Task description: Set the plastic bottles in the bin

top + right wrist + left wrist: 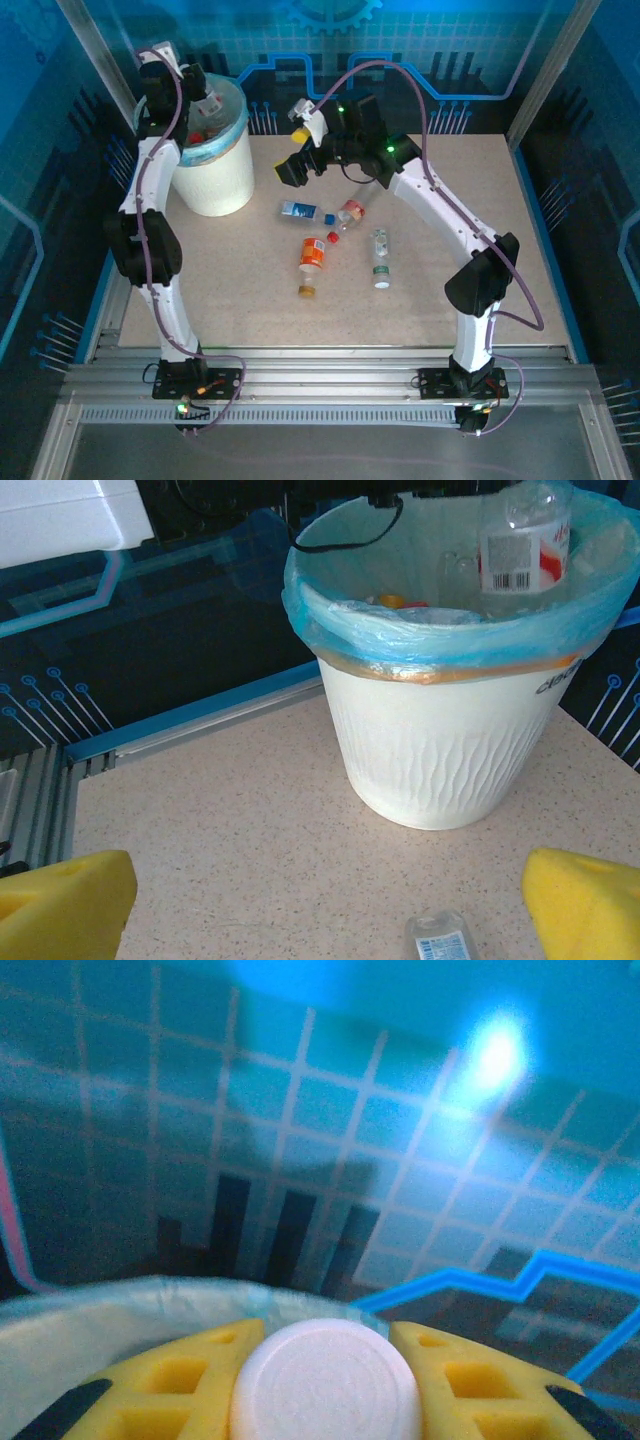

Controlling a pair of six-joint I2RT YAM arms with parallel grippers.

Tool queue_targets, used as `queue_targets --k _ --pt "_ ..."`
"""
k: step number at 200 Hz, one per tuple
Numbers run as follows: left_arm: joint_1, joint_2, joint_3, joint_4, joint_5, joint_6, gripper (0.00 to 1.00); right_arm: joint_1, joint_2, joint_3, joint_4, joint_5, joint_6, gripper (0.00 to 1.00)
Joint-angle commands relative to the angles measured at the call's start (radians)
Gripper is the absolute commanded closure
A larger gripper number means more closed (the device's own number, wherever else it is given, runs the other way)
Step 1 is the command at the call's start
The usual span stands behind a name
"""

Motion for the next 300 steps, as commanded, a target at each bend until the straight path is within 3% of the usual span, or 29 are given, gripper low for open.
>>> queue_targets --k 1,88,128,140,157,166,203,254,300 --pt "-0.024 0.025 -0.036 -0.057 0.053 0.091 1.0 0.01 0.017 0.016 0.0 -0.027 -0.002 0.0" --pt "-0.032 0.062 -0.035 -0.233 0.048 0.152 0.97 0.01 0.048 0.04 -0.021 -0.044 0.012 0.0" --pt "-0.019 0.077 -0.028 -0.29 0.074 0.078 0.93 0.012 0.149 0.211 -0.142 -0.069 0.038 0.0" --pt "-0.008 0.073 -0.017 -0.309 0.102 0.046 0.87 0.012 0.19 0.28 -0.189 -0.081 0.047 0.0" --pt "0.004 0.058 0.002 -0.319 0.134 0.017 0.61 0.015 0.229 0.35 -0.227 -0.09 0.062 0.0" --pt "0.007 0.045 0.011 -0.321 0.136 0.007 0.52 0.017 0.238 0.364 -0.231 -0.092 0.07 0.0" --pt "0.015 0.004 0.106 -0.358 0.123 -0.012 0.41 0.026 0.248 0.378 -0.231 -0.096 0.072 0.0" --pt "0.015 -0.017 0.18 -0.369 0.088 -0.023 0.41 0.038 0.261 0.403 -0.252 -0.091 0.069 0.0" --pt "0.018 0.035 0.268 -0.428 0.064 -0.025 0.5 0.042 0.269 0.421 -0.269 -0.081 0.062 0.0"
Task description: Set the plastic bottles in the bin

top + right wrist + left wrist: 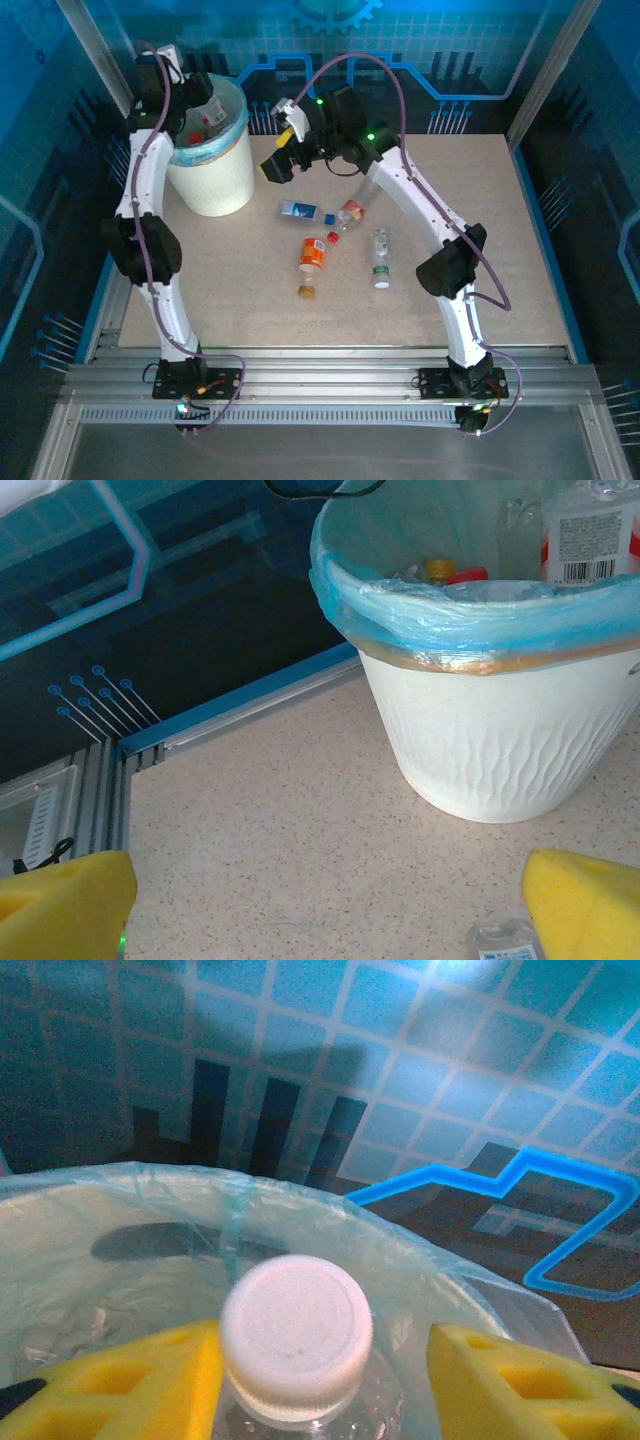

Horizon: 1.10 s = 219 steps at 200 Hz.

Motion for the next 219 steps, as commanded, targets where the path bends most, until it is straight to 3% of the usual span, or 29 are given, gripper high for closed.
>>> queue_targets --k 1,33,68,95,122,183,219 --pt "0.006 0.024 0.08 -0.051 -0.022 -0.013 0.51 0.017 0.023 0.04 -0.032 -0.011 0.005 0.0" --pt "0.009 0.056 0.086 -0.064 -0.027 0.001 0.68 0.019 0.028 0.043 -0.038 -0.005 0.004 0.0" --pt "0.01 0.107 0.106 -0.131 -0.025 0.038 0.75 0.022 0.035 0.052 -0.049 -0.008 0.004 0.0" --pt "0.018 0.112 0.11 -0.142 -0.017 0.023 0.72 0.025 0.04 0.055 -0.051 -0.008 0.003 0.0" --pt "0.027 0.112 0.166 -0.134 0.015 -0.037 0.59 0.026 0.044 0.066 -0.055 -0.009 0.003 0.0" --pt "0.038 0.115 0.24 -0.012 0.067 -0.215 0.54 0.034 0.058 0.079 -0.069 -0.011 0.002 0.0" --pt "0.036 0.244 0.416 -0.062 0.107 -0.279 0.54 0.034 0.069 0.083 -0.078 -0.01 0.004 0.0"
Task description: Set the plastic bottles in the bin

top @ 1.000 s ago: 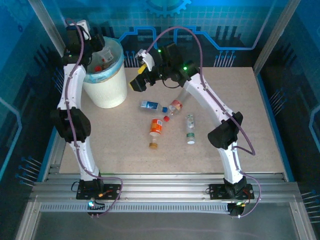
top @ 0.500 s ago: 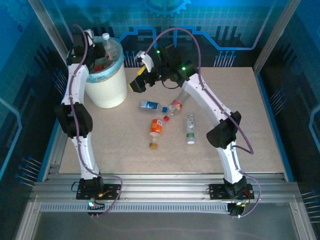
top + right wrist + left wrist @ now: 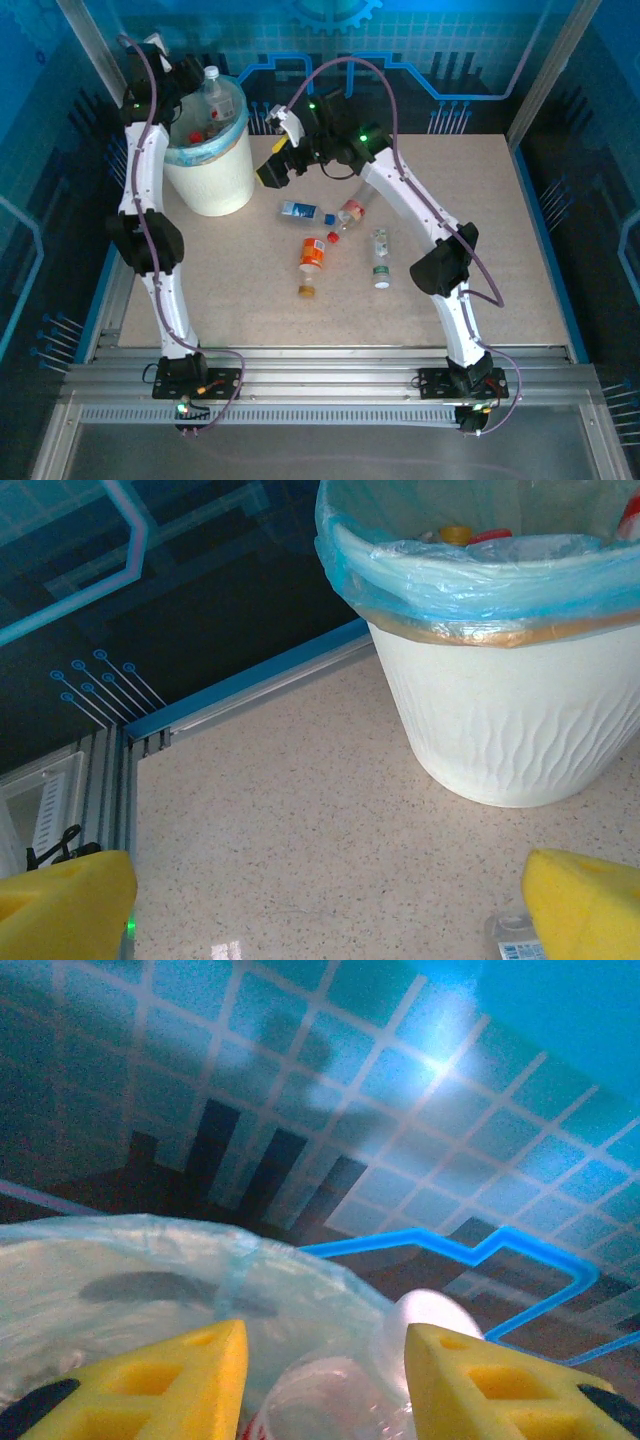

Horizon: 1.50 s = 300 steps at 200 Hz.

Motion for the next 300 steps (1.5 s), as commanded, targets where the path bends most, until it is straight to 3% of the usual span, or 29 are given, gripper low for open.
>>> queue_targets --k 1,63,129,181,245,300 --pt "0.007 0.096 0.141 -0.004 0.058 -0.083 0.54 0.018 0.021 0.034 -0.025 -0.011 0.004 0.0" --pt "0.0 0.187 0.199 -0.044 0.047 -0.124 0.52 0.019 0.03 0.04 -0.029 -0.016 0.01 0.0" --pt "-0.01 0.158 0.19 -0.282 -0.004 0.021 0.58 0.025 0.038 0.042 -0.041 -0.026 0.015 0.0" --pt "-0.038 0.126 0.087 -0.345 0.013 0.078 0.59 0.031 0.043 0.049 -0.043 -0.028 0.019 0.0" --pt "-0.037 0.085 0.088 -0.356 -0.004 0.094 0.59 0.037 0.039 0.05 -0.057 -0.023 0.015 0.0" --pt "-0.067 0.066 -0.084 -0.388 0.017 0.135 0.61 0.04 0.044 0.05 -0.06 -0.031 0.017 0.0"
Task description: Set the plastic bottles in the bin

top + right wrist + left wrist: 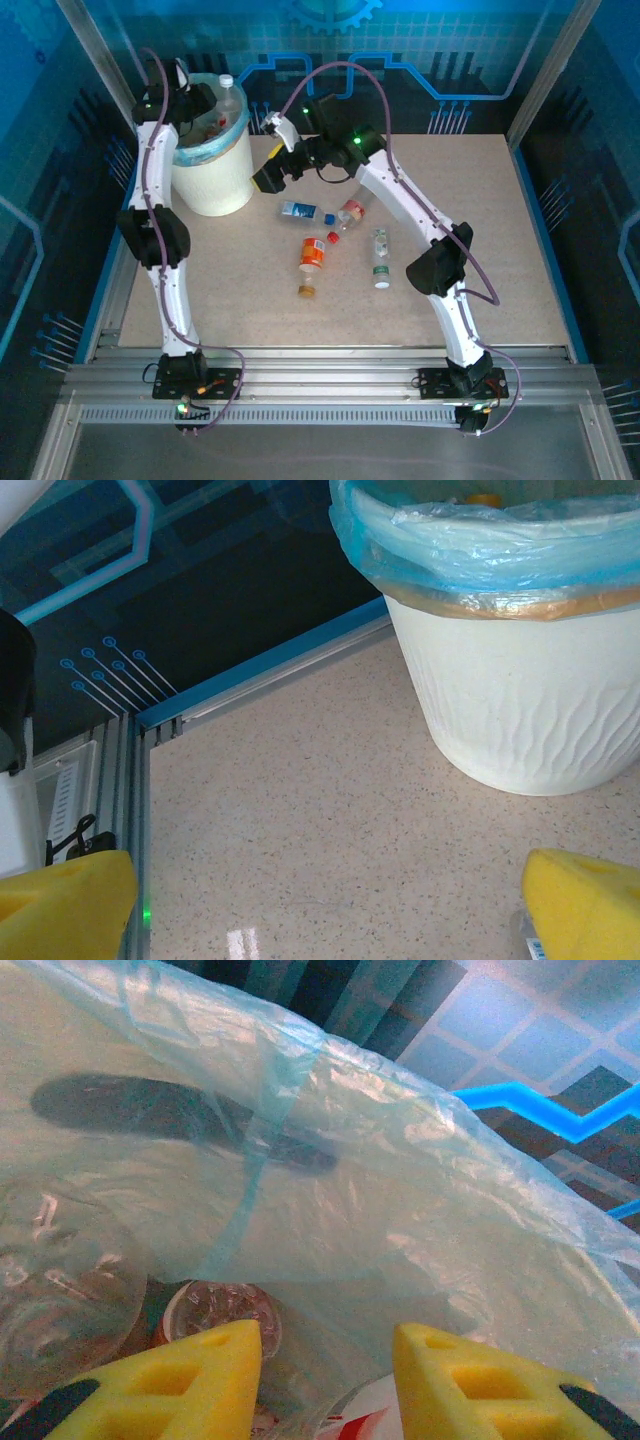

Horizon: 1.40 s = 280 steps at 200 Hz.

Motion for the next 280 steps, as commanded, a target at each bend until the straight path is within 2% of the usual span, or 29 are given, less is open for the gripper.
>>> queue_targets --k 1,53,114,181,205,226,260,280 --pt "-0.037 -0.005 -0.103 -0.134 0.021 0.072 0.61 0.02 0.02 0.034 -0.033 -0.024 0.008 0.0" --pt "-0.035 -0.04 -0.183 -0.165 -0.06 0.163 0.61 0.021 0.021 0.037 -0.033 -0.027 0.008 0.0" --pt "-0.017 -0.061 -0.268 -0.151 -0.075 0.177 0.61 0.026 0.014 0.038 -0.051 -0.025 0.007 0.0" --pt "0.009 -0.129 -0.107 -0.152 -0.046 0.115 0.59 0.037 -0.017 0.037 -0.064 -0.002 0.004 0.0" --pt "0.025 -0.204 -0.102 -0.134 -0.081 0.102 0.56 0.042 -0.031 0.036 -0.078 0.055 0.021 0.0" --pt "0.04 -0.298 -0.165 -0.096 -0.113 0.099 0.54 0.041 -0.047 0.036 -0.093 0.131 0.053 0.0" --pt "0.04 -0.483 -0.345 -0.016 -0.122 0.089 0.53 0.026 -0.087 0.009 -0.126 0.29 0.135 0.0" --pt "0.011 -0.608 -0.475 0.033 -0.121 0.096 0.52 -0.006 -0.143 -0.088 -0.132 0.351 0.216 0.0"
